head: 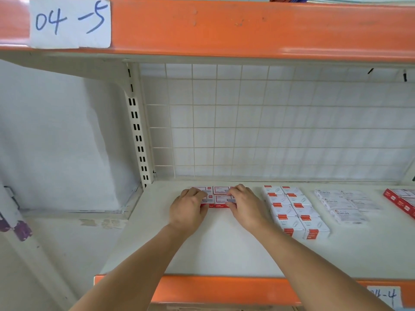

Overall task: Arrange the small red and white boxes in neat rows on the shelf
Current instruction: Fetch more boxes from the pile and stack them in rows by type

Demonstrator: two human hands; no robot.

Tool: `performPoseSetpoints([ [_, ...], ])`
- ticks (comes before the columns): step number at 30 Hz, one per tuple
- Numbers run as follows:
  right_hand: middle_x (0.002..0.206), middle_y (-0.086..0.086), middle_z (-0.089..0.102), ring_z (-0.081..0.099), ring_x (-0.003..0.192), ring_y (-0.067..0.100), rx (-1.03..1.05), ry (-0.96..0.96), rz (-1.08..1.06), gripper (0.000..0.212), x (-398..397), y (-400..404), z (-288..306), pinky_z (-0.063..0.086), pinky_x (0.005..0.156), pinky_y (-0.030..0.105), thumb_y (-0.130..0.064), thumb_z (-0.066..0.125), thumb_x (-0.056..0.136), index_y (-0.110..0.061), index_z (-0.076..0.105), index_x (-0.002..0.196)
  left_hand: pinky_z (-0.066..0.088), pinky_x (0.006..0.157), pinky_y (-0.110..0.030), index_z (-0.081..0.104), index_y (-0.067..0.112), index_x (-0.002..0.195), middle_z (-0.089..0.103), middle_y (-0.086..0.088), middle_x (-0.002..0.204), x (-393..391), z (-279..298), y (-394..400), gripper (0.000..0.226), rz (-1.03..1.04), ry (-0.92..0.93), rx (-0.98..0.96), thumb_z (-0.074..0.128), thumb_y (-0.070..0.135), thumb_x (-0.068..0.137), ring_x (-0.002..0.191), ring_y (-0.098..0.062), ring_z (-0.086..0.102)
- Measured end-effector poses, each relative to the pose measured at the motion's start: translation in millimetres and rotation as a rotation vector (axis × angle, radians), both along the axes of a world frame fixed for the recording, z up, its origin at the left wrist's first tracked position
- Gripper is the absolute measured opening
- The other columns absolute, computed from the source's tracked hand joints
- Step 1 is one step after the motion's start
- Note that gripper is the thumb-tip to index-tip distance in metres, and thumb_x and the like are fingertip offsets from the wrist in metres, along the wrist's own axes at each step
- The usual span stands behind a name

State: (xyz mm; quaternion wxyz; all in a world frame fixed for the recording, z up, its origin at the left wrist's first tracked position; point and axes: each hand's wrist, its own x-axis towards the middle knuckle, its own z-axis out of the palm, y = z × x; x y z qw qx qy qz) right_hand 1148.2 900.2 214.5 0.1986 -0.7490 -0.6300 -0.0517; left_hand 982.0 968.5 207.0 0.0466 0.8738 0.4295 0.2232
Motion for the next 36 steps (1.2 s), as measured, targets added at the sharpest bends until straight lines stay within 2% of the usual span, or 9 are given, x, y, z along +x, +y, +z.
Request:
performPoseSetpoints([
  [3,0.129,-0.005,0.052,0.046,0.12,0.016,0.007,-0.032,-0.039,0.037,7,-10,5,0.046,0.083,0.032,-0.036,0.046,0.097,-0.022,0.05,0.131,0.037,0.091,-0.025,0.052,0.026,0.128,0.052,0.009,0.129,6,4,-4,0.036,-0.032,-0.015,0.011,0.048,0.036,0.094,0.121,-0.013,0.042],
  [7,0.129,-0.004,0.054,0.044,0.122,0.017,0.018,-0.04,-0.128,0.037,27,-34,12,0.043,0.087,0.031,-0.037,0.045,0.097,-0.022,0.05,0.13,0.033,0.098,-0.028,0.049,0.026,0.131,0.049,0.009,0.133,25,9,-16,0.04,-0.094,0.006,0.011,0.046,0.041,0.094,0.124,-0.015,0.04],
  [15,0.133,-0.006,0.052,0.044,0.123,0.016,0.025,-0.071,-0.375,0.039,95,-134,27,0.043,0.089,0.031,-0.039,0.041,0.098,-0.024,0.047,0.134,0.03,0.105,-0.032,0.045,0.027,0.135,0.047,0.007,0.137,102,24,-74,0.044,-0.322,0.016,0.031,0.041,0.046,0.095,0.129,-0.016,0.037],
  [24,0.136,-0.002,0.051,0.044,0.124,0.018,-0.008,-0.065,-0.624,0.042,193,-303,18,0.038,0.096,0.03,-0.04,0.038,0.099,-0.022,0.045,0.136,0.028,0.105,-0.031,0.044,0.027,0.135,0.045,0.007,0.138,223,26,-201,0.046,-0.534,0.044,0.027,0.034,0.051,0.097,0.13,-0.015,0.035],
  [36,0.129,0.003,0.054,0.052,0.114,0.023,-0.056,-0.045,-0.86,0.041,312,-506,14,0.046,0.082,0.034,-0.039,0.037,0.1,-0.016,0.048,0.132,0.03,0.103,-0.03,0.047,0.027,0.134,0.048,0.006,0.134,393,18,-376,0.044,-0.813,0.057,0.027,0.038,0.047,0.097,0.125,-0.016,0.04],
])
